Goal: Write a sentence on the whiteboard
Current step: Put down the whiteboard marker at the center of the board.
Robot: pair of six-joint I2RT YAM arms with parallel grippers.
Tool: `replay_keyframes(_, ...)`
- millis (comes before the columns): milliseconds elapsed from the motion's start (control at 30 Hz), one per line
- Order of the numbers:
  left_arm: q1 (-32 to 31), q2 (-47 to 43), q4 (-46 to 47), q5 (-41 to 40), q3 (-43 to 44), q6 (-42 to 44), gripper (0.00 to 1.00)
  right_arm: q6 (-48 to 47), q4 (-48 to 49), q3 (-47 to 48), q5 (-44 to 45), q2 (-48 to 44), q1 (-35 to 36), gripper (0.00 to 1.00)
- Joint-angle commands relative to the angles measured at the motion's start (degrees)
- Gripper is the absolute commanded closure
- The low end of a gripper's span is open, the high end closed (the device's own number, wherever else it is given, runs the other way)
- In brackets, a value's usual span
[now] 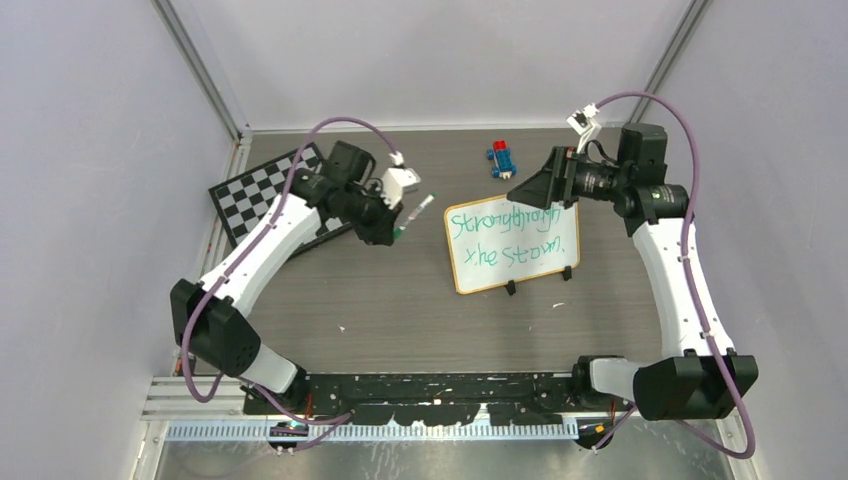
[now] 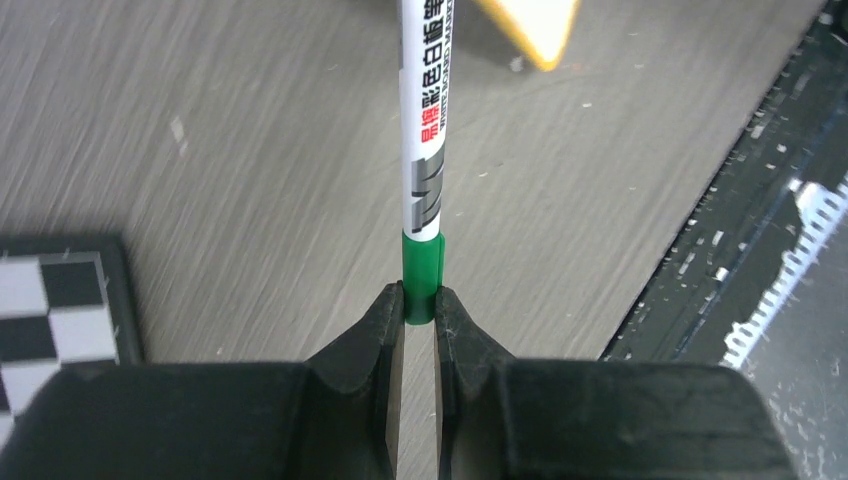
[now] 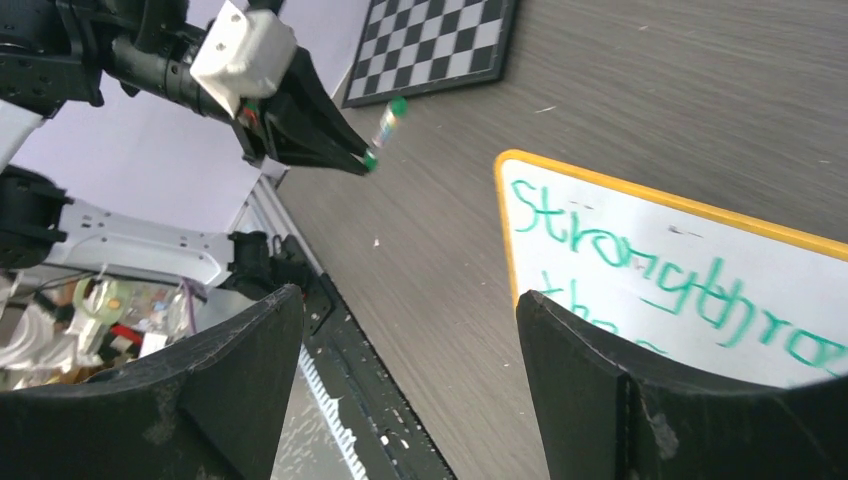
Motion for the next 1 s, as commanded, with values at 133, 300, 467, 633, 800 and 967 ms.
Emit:
replay_keyframes(133, 13.7, -1.02, 6.0, -0.91, -10.78, 2.39, 1.0, -11.06, -7.01, -1.49, -0.31, -1.71, -9.23, 0.18)
replay_keyframes(300, 14.44, 2.68, 8.68, -6.16, -14.73, 3.55, 1.0, -16.68, -11.09, -2.94, 2.56, -0.58, -13.02, 0.18)
replay_keyframes(467, 14.44, 8.57, 10.14, -10.39, -15.63, 3.29, 1.0, -19.81, -11.35, -6.74, 5.52, -1.14, -15.47, 0.18)
replay_keyframes(633, 14.35, 13.78, 11.06, -12.55, -15.84, 3.23, 0.97, -22.03, -11.26, -11.03, 8.72, -2.51, -16.67, 0.18)
replay_keyframes(800, 13.6, 16.88, 11.9, -14.39, -16.41, 3.24, 0.94, -21.99, -10.01, -15.08, 10.23, -3.96, -17.32, 0.18)
replay_keyframes(967, 13.2, 17.77, 11.1, -14.74, -16.82, 2.72, 0.74, -21.49, -9.36, -16.65, 11.4, -5.42, -17.57, 0.17)
